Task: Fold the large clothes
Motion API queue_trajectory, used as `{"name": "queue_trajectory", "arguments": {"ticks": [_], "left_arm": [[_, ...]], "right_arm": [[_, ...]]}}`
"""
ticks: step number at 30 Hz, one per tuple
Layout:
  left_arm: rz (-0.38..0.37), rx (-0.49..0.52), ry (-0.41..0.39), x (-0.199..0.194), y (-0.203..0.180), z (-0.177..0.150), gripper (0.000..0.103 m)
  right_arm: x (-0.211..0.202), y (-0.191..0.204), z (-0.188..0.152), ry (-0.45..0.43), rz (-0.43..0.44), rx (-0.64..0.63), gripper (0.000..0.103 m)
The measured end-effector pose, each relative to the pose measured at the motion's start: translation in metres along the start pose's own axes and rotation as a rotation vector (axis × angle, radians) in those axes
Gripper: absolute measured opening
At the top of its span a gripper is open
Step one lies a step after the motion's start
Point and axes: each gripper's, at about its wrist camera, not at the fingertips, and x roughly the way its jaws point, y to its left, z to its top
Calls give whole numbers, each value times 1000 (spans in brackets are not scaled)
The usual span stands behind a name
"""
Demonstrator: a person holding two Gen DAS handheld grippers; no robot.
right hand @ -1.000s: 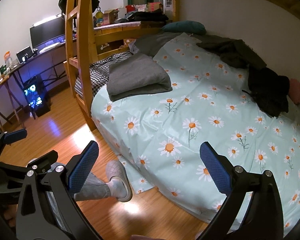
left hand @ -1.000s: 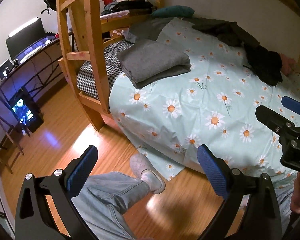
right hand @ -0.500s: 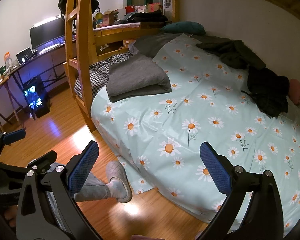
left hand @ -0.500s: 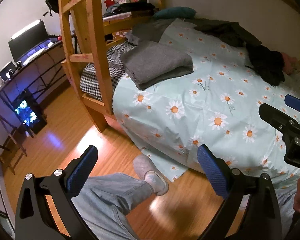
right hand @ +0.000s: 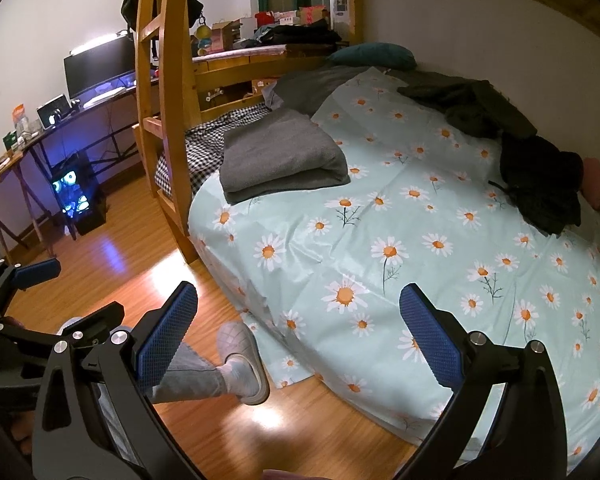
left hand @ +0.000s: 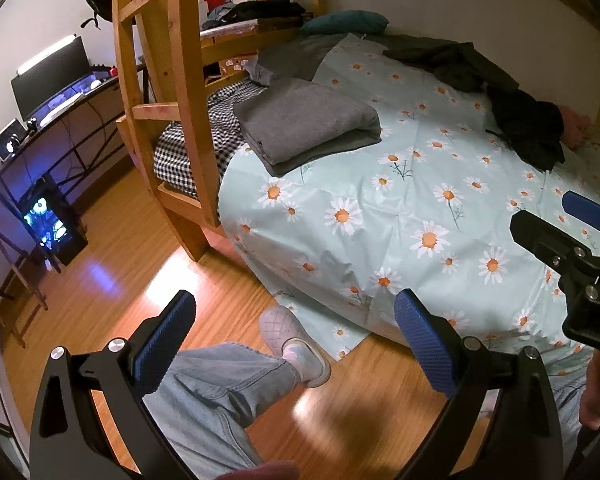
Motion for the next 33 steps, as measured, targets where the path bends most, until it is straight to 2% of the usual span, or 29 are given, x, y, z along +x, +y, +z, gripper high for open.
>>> {"name": "queue_trajectory", "arguments": {"ticks": [20, 33], "left_arm": [[7, 18, 3, 1, 1, 2, 97], [-17, 0, 7, 5, 4, 2, 97]], "right_arm": [[1, 5, 0, 8, 21, -4, 99], [0, 5, -1, 5, 23, -3, 99]]}}
